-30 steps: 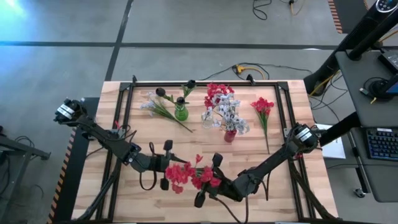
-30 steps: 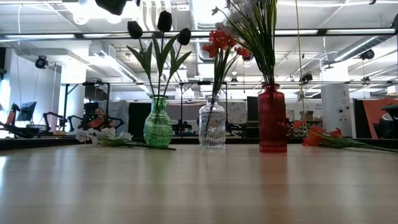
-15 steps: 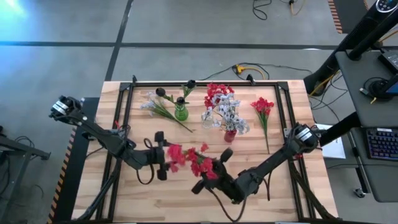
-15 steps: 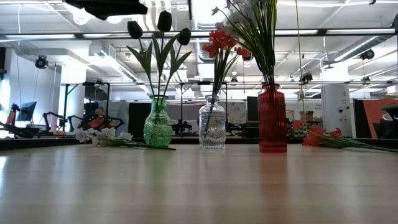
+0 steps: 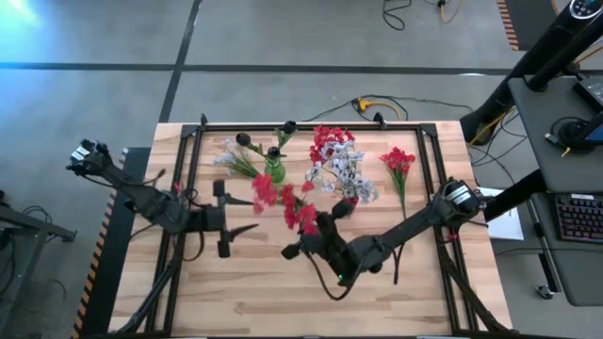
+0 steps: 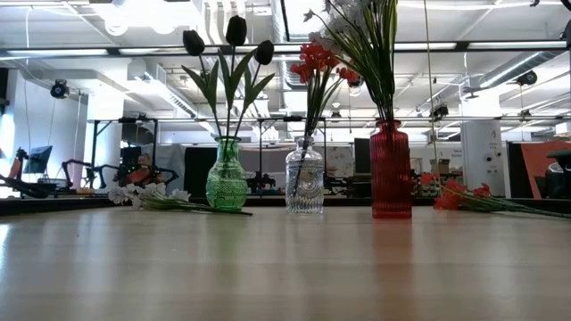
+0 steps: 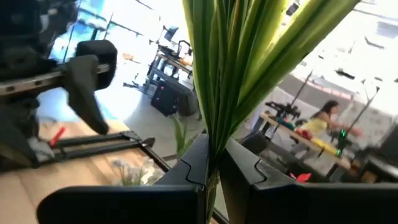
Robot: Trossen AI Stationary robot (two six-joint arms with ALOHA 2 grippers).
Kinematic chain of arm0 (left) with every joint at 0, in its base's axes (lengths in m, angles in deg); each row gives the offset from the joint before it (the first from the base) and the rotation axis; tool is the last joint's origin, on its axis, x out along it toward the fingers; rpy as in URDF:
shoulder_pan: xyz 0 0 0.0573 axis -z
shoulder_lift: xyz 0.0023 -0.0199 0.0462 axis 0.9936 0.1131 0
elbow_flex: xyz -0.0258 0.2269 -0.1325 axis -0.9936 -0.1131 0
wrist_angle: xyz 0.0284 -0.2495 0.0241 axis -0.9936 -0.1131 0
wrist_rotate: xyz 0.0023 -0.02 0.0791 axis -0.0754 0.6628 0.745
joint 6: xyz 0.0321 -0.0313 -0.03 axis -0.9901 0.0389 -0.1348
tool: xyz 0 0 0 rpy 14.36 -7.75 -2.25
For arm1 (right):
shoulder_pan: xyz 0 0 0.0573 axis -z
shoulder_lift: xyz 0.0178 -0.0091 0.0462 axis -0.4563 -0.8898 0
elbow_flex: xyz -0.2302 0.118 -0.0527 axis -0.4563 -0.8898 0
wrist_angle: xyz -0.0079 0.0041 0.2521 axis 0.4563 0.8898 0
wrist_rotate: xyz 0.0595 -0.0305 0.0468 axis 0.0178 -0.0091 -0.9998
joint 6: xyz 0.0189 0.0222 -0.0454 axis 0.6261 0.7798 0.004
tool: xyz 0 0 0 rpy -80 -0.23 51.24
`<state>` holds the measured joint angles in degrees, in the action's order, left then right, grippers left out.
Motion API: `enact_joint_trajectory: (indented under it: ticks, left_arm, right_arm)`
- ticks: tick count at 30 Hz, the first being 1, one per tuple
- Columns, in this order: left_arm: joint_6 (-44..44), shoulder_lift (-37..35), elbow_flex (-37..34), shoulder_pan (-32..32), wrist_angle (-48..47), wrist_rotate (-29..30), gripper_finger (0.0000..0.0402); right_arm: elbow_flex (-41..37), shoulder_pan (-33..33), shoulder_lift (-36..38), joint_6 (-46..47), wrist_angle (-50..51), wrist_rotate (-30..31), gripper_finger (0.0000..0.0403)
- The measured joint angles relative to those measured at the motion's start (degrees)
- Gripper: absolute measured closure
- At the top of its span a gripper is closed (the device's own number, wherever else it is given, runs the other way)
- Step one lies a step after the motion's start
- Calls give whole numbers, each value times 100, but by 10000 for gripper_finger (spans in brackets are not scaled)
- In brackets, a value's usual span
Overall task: Sort flowers into vase by color
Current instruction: Put the left orange flowers into the vase
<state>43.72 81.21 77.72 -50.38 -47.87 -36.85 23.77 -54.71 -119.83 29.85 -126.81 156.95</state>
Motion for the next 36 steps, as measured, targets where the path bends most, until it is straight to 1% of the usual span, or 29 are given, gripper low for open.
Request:
enact_joint_trajectory:
  ticks: [5, 10, 11, 13, 15, 22, 23, 27, 28, 32, 36]
  left_arm:
    - [-11, -452, 0, -7, -371, 52, 174]
    - [-116, -781, -2, -9, -605, 492, 174]
    - [-140, -835, -2, -11, -670, 562, 174]
    - [-216, -931, -4, -13, -767, 601, 174]
    - [-316, -1015, -4, -11, -792, 599, 174]
    - [-589, -1058, -43, -32, -838, 583, 174]
    - [-668, -1039, -76, -43, -830, 492, 174]
    - [-1120, -920, -210, -102, -642, -644, 174]
    - [-1221, -893, -226, -101, -557, -757, 174]
    - [-1363, -863, -219, -127, -425, -748, 174]
    - [-1594, -1028, -244, -127, -570, -744, 174]
  right_arm:
    - [-1, 161, 28, 932, 80, 1, 385]
    - [0, 285, -109, 2133, 932, 24, 385]
    - [42, 291, -158, 2278, 1125, 158, 385]
    - [186, 287, -273, 2373, 1372, 666, 385]
    - [375, 285, -375, 2216, 1379, 1088, 385]
    - [1007, 244, -675, 1906, 1374, 1147, 385]
    - [1036, 244, -700, 1912, 1375, 1145, 385]
    - [975, 272, -710, 2171, 1520, 1150, 385]
    - [961, 294, -710, 2273, 1583, 1147, 385]
    - [949, 425, -710, 2651, 1866, 1144, 385]
    - [946, 520, -711, 3430, 2565, 1143, 385]
